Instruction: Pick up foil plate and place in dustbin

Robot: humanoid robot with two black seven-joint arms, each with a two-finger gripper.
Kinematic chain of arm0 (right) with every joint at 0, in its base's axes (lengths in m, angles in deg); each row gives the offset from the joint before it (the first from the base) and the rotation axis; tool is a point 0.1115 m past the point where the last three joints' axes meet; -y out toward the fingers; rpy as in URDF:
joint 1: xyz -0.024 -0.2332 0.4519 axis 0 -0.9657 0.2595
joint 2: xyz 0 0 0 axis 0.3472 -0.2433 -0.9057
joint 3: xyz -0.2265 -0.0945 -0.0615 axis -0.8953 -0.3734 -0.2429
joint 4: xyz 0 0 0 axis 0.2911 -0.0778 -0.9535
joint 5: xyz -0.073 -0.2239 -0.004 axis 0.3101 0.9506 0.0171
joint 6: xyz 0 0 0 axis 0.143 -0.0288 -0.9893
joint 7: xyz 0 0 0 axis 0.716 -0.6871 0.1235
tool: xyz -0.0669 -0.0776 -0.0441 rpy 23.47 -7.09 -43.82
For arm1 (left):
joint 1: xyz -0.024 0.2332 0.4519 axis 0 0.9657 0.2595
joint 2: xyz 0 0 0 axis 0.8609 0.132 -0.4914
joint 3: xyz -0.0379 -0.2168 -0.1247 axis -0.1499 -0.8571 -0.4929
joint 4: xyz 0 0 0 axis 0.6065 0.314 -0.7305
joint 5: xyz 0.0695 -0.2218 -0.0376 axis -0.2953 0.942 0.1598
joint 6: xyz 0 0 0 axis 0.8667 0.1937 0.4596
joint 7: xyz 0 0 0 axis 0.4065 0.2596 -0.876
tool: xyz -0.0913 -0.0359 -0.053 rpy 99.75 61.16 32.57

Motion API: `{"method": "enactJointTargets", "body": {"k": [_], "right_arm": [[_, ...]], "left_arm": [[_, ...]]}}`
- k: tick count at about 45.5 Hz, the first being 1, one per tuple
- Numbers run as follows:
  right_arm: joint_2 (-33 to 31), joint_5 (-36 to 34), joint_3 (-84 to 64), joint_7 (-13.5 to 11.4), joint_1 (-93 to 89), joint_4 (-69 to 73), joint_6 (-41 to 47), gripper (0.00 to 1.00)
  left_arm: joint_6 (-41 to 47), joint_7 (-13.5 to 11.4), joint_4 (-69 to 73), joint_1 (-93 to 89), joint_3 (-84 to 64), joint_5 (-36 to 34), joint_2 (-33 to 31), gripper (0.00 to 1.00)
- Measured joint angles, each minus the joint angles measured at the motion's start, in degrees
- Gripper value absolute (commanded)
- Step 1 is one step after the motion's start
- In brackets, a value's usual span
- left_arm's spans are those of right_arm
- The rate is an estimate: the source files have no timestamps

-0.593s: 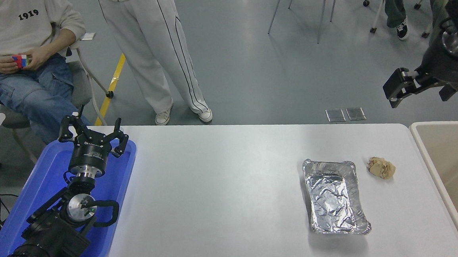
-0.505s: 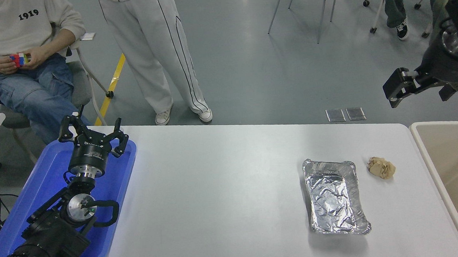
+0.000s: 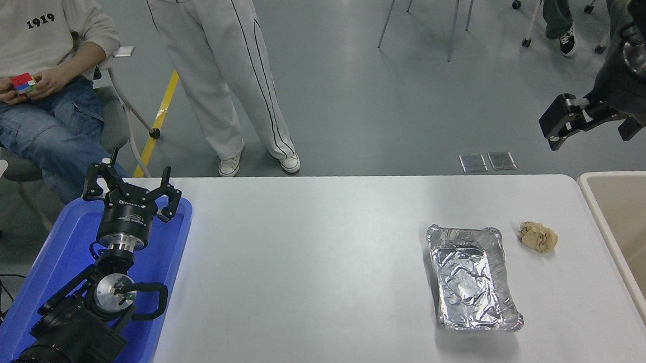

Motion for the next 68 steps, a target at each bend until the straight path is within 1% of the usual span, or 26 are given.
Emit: {"method": "enactJointTargets", "body": {"k": [27, 68], "right_arm": [[0.08, 0.00, 0.58, 0.01, -0.38, 0.08, 0.00, 1.00], [-0.14, -1.55, 3.62, 0.08, -8.88, 0.02, 0.00, 1.00]], "left_arm": [[0.00, -0.04, 0.00, 0.00, -0.03, 0.00, -0.02, 1.00], [-0.02, -0.09, -0.05, 0.06, -0.03, -0.02, 0.02, 1.00]]}}
